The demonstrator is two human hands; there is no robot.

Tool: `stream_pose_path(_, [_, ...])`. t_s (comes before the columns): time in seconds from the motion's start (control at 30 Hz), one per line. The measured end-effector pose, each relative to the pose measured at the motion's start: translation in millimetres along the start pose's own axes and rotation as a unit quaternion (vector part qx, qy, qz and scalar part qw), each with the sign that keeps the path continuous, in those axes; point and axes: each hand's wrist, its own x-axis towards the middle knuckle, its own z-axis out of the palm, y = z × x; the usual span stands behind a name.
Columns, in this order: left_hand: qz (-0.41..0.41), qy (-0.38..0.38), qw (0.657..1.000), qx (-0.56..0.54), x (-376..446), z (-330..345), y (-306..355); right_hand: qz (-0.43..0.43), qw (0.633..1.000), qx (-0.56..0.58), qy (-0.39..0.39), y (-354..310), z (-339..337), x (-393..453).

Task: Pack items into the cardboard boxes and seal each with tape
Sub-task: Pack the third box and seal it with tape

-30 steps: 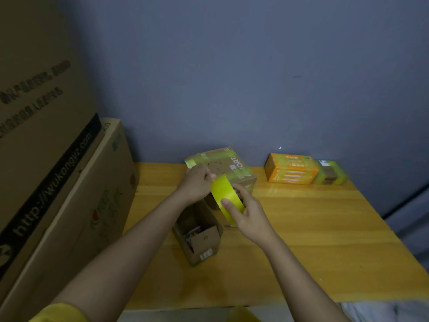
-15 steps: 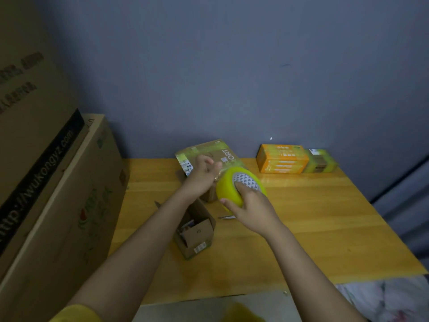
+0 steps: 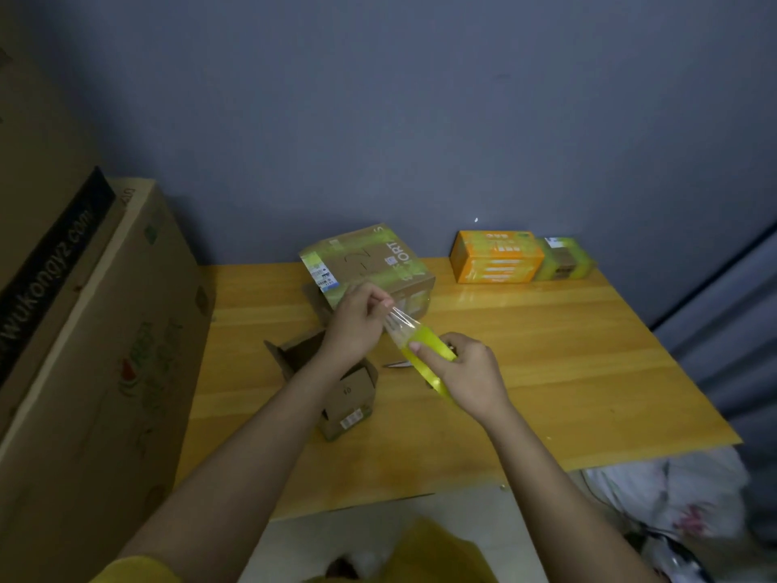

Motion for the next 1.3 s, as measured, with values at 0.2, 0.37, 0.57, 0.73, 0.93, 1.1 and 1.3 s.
stream_pose_path(0.2, [-0.057,-0.029,0.998,-0.003,-23,-2,-31,0.085,0.995,0.001,-0.048,16,29,-13])
stream_pose_path(0.37, [-0.033,-0.062,0.994,0.083,-41,-10,-58,0.131,0.989,-0.02,-0.061,35,65,-32])
stream_pose_path(0.57, [-0.079,-0.102,0.978,0.166,-44,-24,-84,0.142,0.985,-0.027,-0.098,40,106,-40])
stream_pose_path(0.73, [-0.113,-0.096,0.958,0.245,-46,-18,-95,0.171,0.981,-0.053,-0.077,44,123,-45])
stream_pose_path(0.93, [-0.149,-0.127,0.962,0.188,-36,-12,-96,0.184,0.978,-0.059,-0.072,49,129,-45])
stream_pose_path(1.1, [-0.165,-0.133,0.965,0.156,-33,-7,-102,0.209,0.972,-0.059,-0.09,49,134,-40])
stream_pose_path(1.3, [-0.172,-0.126,0.967,0.138,-31,-4,-103,0.228,0.966,-0.066,-0.102,50,139,-35])
